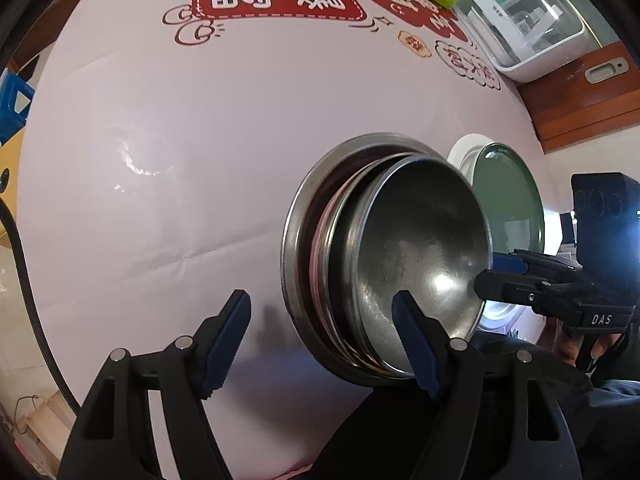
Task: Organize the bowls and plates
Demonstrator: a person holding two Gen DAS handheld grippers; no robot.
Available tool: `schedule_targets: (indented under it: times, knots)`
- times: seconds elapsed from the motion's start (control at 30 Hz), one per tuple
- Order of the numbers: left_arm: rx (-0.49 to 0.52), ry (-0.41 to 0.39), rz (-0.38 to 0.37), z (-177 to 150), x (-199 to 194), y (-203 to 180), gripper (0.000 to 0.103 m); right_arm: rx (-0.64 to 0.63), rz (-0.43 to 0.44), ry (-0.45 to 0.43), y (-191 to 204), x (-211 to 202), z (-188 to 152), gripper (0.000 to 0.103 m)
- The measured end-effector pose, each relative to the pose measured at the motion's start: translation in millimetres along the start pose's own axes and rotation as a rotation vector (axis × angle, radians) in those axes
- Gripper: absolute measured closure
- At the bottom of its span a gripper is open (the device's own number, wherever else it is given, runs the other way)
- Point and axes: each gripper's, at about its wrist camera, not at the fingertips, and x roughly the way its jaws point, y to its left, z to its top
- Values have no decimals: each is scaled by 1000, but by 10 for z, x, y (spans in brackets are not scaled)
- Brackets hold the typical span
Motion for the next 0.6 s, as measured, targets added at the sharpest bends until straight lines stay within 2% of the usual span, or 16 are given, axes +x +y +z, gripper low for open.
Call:
schedule_targets:
  times: [0.23,0.33,0.6]
  knots:
    - [5,31,-2,6,118,-4,44,-13,-4,23,39,60,64,56]
    - [8,34,-27,-2,129,4,52,-27,-13,26,69,72,68,56]
    - [44,36,-25,-1,152,-73,58,-33,-14,17,67,76,74,60]
